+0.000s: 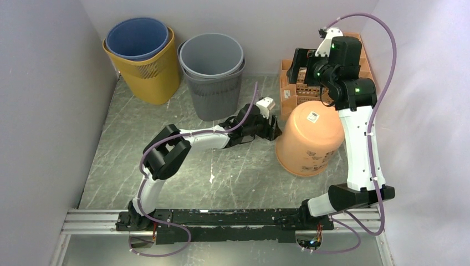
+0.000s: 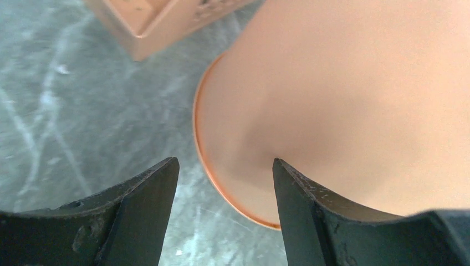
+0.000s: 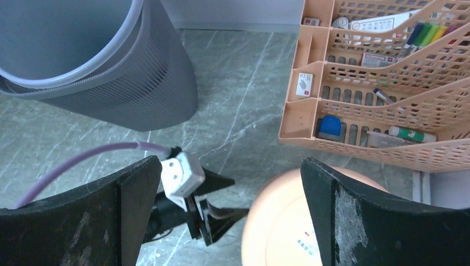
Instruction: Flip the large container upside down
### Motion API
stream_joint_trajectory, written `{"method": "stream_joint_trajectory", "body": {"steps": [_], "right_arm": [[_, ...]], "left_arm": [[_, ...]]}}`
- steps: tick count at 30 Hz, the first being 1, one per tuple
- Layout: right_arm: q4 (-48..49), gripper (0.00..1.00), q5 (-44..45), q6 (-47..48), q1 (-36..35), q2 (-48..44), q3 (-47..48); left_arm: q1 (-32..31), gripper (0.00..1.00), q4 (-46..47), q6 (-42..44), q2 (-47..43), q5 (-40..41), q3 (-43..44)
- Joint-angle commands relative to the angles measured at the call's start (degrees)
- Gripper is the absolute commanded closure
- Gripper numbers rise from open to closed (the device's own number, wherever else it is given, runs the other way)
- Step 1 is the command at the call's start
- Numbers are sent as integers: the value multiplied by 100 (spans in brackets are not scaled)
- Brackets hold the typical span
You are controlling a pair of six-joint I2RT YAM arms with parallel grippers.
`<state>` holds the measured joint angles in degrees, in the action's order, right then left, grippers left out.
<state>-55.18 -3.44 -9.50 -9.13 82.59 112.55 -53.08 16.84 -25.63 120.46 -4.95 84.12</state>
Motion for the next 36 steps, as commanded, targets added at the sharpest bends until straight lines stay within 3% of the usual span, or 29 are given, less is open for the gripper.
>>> {"method": "stream_joint_trajectory", "body": {"steps": [1,10,22,30,36], "right_arm": [[-60,0,45,88,-41,108,228],[-83,0,-260,24,-44,335,492],[305,0,-661,-227,-483,766,460],[669,0,-1183,-536,-488,1142,649],[1198,0,-1841,-1059,-322,1345,411]], "left_arm": [[-80,25,137,216,106,-1165,308],[261,21,-435,755,-601,-1162,-65],[1056,19,-1359,1375,-3031,48,-1715],[1489,17,-1937,2036,-3753,396,-1051],[2254,19,-2312,2536,-3381,-202,441]]}}
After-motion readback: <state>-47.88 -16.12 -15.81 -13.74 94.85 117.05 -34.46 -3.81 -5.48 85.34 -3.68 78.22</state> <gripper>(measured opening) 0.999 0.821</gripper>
